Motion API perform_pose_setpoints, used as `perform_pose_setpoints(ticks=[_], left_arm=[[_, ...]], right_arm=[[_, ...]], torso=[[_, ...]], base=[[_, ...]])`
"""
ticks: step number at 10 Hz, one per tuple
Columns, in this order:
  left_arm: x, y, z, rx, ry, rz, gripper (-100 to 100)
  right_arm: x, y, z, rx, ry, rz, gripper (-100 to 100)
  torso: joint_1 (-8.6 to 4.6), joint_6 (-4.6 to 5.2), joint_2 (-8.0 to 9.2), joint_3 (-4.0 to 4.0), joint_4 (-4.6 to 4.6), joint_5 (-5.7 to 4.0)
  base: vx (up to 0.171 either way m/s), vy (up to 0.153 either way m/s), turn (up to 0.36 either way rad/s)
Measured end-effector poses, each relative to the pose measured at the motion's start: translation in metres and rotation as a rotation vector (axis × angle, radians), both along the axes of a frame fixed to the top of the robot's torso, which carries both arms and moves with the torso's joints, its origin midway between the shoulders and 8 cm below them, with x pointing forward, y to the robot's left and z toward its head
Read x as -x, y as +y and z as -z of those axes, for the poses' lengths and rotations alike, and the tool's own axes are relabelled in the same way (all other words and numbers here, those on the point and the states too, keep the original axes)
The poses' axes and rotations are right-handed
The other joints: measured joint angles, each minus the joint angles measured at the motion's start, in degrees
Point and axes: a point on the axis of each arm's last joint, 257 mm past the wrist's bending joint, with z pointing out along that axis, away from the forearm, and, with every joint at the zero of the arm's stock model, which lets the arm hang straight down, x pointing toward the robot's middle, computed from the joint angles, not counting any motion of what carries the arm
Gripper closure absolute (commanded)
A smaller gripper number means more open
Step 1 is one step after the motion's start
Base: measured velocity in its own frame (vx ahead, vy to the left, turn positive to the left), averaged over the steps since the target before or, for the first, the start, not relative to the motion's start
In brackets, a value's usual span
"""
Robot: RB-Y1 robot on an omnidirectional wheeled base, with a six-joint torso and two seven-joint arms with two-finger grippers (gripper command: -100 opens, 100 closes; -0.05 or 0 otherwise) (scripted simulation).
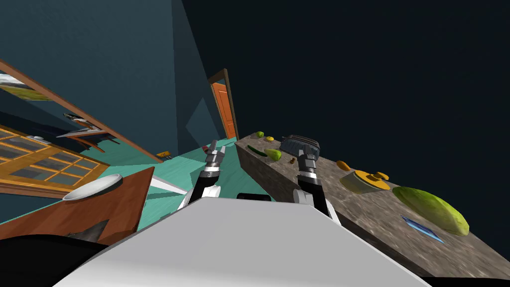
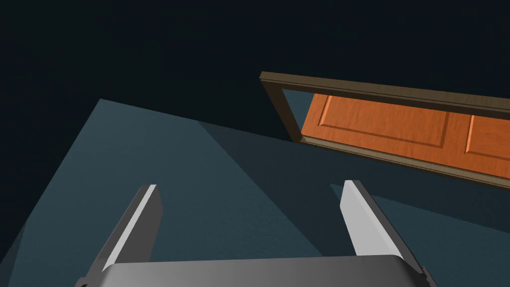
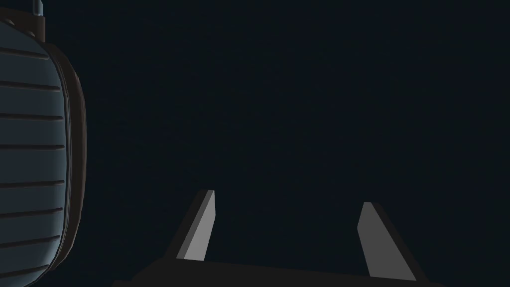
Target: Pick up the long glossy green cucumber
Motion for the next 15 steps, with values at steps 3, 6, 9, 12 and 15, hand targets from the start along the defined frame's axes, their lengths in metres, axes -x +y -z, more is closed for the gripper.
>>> perform_pose_setpoints(ticks=[3, 6, 9, 12, 15], left_arm=[[-0.013, -0.003, 0.008, -0.037, 0.052, 0.011, -100], [-0.028, -0.005, 0.021, -0.070, 0.120, 0.014, -100], [-0.038, -0.006, 0.032, -0.085, 0.177, 0.010, -100], [-0.049, -0.004, 0.041, -0.100, 0.227, 0.006, -100], [-0.059, -0.003, 0.052, -0.111, 0.282, -0.002, -100]], right_arm=[[0.000, 0.000, 0.000, 0.000, 0.000, 0.000, 0], [0.000, 0.000, 0.000, 0.000, 0.000, 0.000, 0], [0.000, 0.000, 0.000, 0.000, 0.000, 0.000, 0], [0.000, 0.000, 0.000, 0.000, 0.000, 0.000, 0], [0.000, 0.000, 0.000, 0.000, 0.000, 0.000, 0]], torso=[[0.08, 0.02, 0.12, 0.07, 0.03, 0.02], [0.07, 0.01, 0.14, 0.08, 0.03, 0.02], [0.05, -0.01, 0.06, 0.04, 0.01, 0.01], [0.06, 0.01, 0.05, 0.03, 0.01, 0.01], [0.07, -0.02, 0.04, 0.03, 0.01, 0.02]], base=[[-0.035, 0.019, -0.133], [-0.034, 0.016, -0.121], [-0.018, 0.010, -0.100], [-0.017, 0.011, -0.089], [-0.015, 0.013, -0.116]])
